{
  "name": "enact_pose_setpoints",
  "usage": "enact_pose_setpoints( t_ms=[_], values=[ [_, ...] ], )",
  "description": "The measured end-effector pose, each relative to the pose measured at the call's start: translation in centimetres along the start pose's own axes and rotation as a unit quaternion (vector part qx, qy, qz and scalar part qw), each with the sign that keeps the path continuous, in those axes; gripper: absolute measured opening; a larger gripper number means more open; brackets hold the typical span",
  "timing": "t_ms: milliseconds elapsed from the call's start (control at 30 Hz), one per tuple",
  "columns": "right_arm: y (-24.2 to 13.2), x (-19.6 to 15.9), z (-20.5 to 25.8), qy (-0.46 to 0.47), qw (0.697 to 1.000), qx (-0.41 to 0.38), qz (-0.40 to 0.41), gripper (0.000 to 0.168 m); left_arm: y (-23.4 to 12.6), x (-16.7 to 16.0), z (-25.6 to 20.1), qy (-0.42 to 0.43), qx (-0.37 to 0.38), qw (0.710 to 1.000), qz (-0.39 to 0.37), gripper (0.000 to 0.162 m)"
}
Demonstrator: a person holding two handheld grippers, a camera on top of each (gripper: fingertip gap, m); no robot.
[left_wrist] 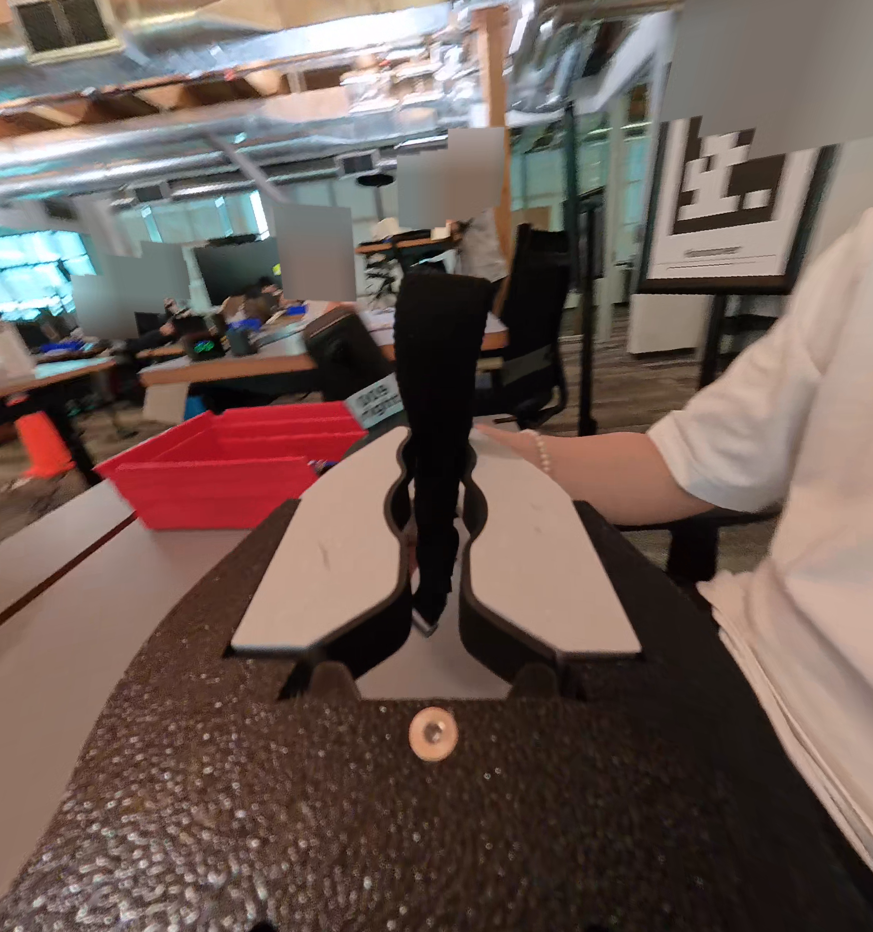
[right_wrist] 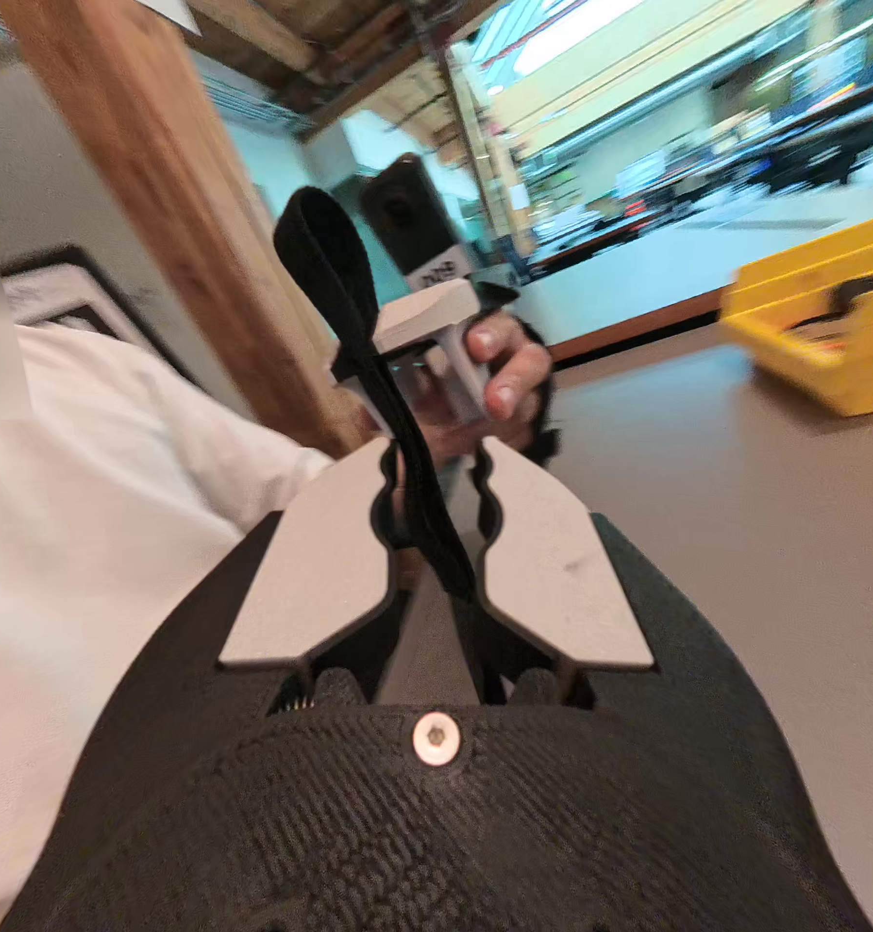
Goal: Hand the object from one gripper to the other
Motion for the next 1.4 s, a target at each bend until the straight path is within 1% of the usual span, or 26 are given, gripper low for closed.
enact_pose_setpoints(
  t_ms=[67, 133, 200, 233, 300, 367, 467, 533, 600, 667, 733, 767, 800, 867, 900, 967, 1033, 1100, 1167, 1233, 1333, 1400],
  values=[
    [-1.0, 0.6, -1.5, -0.094, 0.991, -0.098, 0.014, 0.048, -0.1, 0.1, 1.3, -0.022, 0.051, 0.998, 0.014, 0.015],
    [-1.8, 1.5, -2.2, -0.222, 0.956, -0.189, 0.03, 0.058, -0.3, 0.7, 2.9, -0.06, 0.122, 0.991, 0.003, 0.015],
    [-1.7, 2.2, -2.3, -0.322, 0.913, -0.247, 0.051, 0.061, -0.9, 1.2, 4.5, -0.123, 0.203, 0.971, -0.012, 0.015],
    [-1.4, 2.3, -2.4, -0.352, 0.894, -0.269, 0.063, 0.061, -1.1, 1.2, 5.1, -0.148, 0.234, 0.961, -0.021, 0.015],
    [-0.7, 2.3, -2.7, -0.392, 0.865, -0.305, 0.074, 0.062, -1.4, 1.6, 5.4, -0.172, 0.27, 0.946, -0.047, 0.015],
    [-0.2, 2.2, -3.1, -0.423, 0.837, -0.34, 0.074, 0.061, -1.5, 1.9, 5.5, -0.186, 0.289, 0.937, -0.065, 0.015],
    [0.0, 1.6, -4.1, -0.461, 0.788, -0.392, 0.118, 0.053, -1.6, 2.0, 5.4, -0.185, 0.311, 0.929, -0.072, 0.015],
    [-0.2, 1.8, -4.2, -0.485, 0.76, -0.414, 0.13, 0.032, -1.5, 2.0, 5.5, -0.182, 0.316, 0.928, -0.071, 0.015],
    [-0.4, 2.0, -4.1, -0.491, 0.751, -0.423, 0.131, 0.023, -1.6, 2.0, 5.5, -0.187, 0.313, 0.928, -0.076, 0.015],
    [-0.6, 2.1, -4.0, -0.483, 0.758, -0.419, 0.132, 0.006, -1.8, 2.1, 5.6, -0.186, 0.312, 0.929, -0.078, 0.016],
    [-0.9, 2.3, -4.0, -0.464, 0.773, -0.415, 0.124, 0.005, -1.9, 2.1, 5.7, -0.172, 0.307, 0.933, -0.071, 0.019],
    [-0.9, 2.2, -4.0, -0.45, 0.786, -0.405, 0.122, 0.005, -1.9, 2.1, 5.7, -0.158, 0.301, 0.938, -0.065, 0.022],
    [-0.9, 2.2, -3.9, -0.431, 0.805, -0.391, 0.115, 0.005, -1.8, 2.1, 5.6, -0.139, 0.293, 0.944, -0.058, 0.03],
    [-1.1, 2.6, -3.4, -0.383, 0.847, -0.359, 0.08, 0.005, -1.8, 2.0, 5.6, -0.093, 0.282, 0.954, -0.037, 0.039],
    [-1.2, 2.7, -3.0, -0.35, 0.874, -0.331, 0.065, 0.005, -1.7, 1.9, 5.4, -0.068, 0.267, 0.961, -0.026, 0.044],
    [-1.1, 2.6, -2.0, -0.285, 0.924, -0.251, 0.043, 0.005, -1.6, 1.9, 4.7, -0.035, 0.229, 0.973, -0.006, 0.053],
    [-1.4, 2.9, -1.2, -0.224, 0.955, -0.193, -0.003, 0.005, -1.7, 1.7, 3.9, -0.021, 0.18, 0.983, 0.01, 0.063],
    [-1.5, 2.8, -0.7, -0.155, 0.979, -0.131, -0.018, 0.005, -1.9, 1.3, 3.2, -0.012, 0.137, 0.99, 0.018, 0.062],
    [-1.1, 1.9, 0.2, -0.123, 0.99, -0.067, -0.004, 0.004, -1.9, 1.0, 2.2, -0.005, 0.092, 0.996, 0.02, 0.058],
    [-0.6, 0.6, 1.0, -0.089, 0.996, -0.01, 0.03, 0.004, -1.9, 0.7, 1.3, 0.009, 0.052, 0.998, 0.022, 0.056],
    [0.4, -1.2, 2.1, -0.059, 0.994, 0.056, 0.079, 0.004, -1.7, 0.3, -0.6, 0.032, -0.019, 0.999, 0.025, 0.053],
    [0.7, -2.1, 3.0, -0.04, 0.989, 0.099, 0.099, 0.004, -1.8, 0.3, -1.9, 0.046, -0.067, 0.997, 0.011, 0.044]
  ],
)
Point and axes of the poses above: each gripper's, where its closed fingertips meet, y out along the fingers, x out of its top, z = x × y across the jaws, the point moved 3 cm from there along -y, back along the fingers, and after that the axes turned 4 degrees about x, right-handed, at the moved point
